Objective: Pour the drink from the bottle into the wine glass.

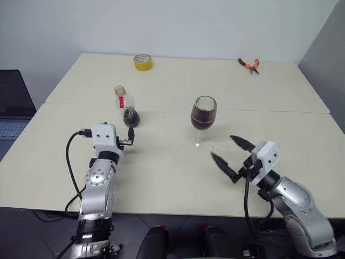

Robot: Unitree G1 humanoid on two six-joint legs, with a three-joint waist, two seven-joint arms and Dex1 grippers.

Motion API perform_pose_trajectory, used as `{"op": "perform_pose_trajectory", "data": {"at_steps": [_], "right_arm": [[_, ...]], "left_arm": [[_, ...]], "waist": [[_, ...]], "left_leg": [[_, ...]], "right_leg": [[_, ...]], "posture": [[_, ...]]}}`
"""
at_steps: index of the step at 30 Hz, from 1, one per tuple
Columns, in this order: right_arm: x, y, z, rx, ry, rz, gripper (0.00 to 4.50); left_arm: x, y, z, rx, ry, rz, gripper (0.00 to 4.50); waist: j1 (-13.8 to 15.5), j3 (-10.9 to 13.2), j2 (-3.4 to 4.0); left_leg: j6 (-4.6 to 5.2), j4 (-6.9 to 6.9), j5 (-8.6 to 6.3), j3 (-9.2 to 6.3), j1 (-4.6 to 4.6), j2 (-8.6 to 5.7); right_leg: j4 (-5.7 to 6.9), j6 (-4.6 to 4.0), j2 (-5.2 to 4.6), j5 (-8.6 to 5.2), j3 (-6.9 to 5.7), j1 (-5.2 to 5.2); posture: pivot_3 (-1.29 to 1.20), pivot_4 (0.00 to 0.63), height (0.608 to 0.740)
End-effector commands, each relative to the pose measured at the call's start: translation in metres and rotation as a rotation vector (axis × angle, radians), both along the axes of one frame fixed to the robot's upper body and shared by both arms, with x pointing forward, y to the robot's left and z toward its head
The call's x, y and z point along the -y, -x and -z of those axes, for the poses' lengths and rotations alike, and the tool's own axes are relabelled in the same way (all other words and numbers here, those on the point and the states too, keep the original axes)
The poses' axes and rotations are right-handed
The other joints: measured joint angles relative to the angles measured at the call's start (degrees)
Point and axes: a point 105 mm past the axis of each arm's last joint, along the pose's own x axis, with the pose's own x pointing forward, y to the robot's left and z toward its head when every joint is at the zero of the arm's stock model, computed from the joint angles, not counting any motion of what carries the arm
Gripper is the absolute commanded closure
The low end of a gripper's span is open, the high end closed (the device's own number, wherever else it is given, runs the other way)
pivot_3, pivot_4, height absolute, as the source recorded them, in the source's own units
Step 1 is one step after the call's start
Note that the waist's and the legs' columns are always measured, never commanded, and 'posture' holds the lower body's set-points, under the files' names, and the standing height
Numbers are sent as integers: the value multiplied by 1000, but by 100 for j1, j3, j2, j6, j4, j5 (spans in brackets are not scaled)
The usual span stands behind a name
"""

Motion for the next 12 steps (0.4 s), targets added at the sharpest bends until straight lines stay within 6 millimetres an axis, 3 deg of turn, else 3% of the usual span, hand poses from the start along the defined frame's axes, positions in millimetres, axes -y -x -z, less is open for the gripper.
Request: {"op": "perform_pose_trajectory", "data": {"at_steps": [1, 12], "right_arm": [[20, -14, -8, 90, -68, 174, 0], [32, -36, 4, 111, -159, 370, 0]], "left_arm": [[11, 4, -9, 38, 2, 38, 21], [30, 11, -3, 52, 45, 104, 21]], "waist": [[0, -1, 1], [-2, -3, 5]], "left_leg": [[0, 0, 0, 0, 0, 0], [0, -2, 0, 3, 0, 0]], "right_leg": [[0, 0, 0, 0, 0, 0], [0, 0, 0, 0, 2, -2]], "posture": [[0, 150, 740], [0, 150, 740]]}}
